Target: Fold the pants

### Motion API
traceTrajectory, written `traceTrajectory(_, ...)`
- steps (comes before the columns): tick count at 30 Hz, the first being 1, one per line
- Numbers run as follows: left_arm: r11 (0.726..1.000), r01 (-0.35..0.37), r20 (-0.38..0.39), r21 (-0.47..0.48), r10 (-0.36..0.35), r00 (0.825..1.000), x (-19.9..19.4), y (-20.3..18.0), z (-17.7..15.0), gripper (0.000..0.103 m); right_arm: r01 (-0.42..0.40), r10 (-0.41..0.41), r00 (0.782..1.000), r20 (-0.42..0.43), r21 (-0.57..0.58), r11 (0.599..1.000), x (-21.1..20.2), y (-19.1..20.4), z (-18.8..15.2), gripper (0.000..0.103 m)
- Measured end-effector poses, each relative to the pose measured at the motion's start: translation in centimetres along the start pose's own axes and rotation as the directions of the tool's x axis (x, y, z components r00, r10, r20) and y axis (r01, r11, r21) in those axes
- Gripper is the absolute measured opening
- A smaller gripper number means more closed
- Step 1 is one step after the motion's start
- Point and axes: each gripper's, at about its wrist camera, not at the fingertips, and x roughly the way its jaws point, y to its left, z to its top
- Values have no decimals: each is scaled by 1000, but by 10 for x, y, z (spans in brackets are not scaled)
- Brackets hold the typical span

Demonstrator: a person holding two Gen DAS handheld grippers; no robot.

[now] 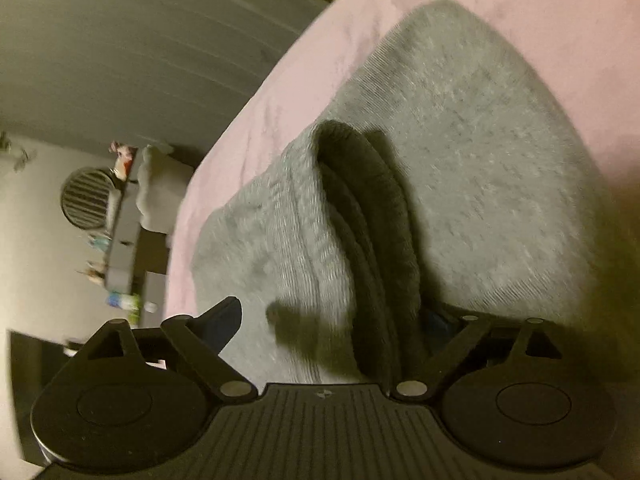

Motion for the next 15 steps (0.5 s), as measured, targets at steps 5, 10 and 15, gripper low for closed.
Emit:
traceTrajectory(5, 997, 6, 28, -77, -4, 1000, -4, 14, -2, 101, -38, 39, 999, -26, 45, 998, 8, -11, 1, 45)
traceTrajectory(10, 996, 0, 34, -94, 3, 999, -4, 15, -3, 101, -19, 19, 1000, -19, -15, 1000, 11, 5, -5, 62)
traceTrajectory(15, 996, -20, 55, -89, 25, 998, -8, 15, -5, 101, 59, -48, 997, 59, -215, 975, -8, 60, -10, 34)
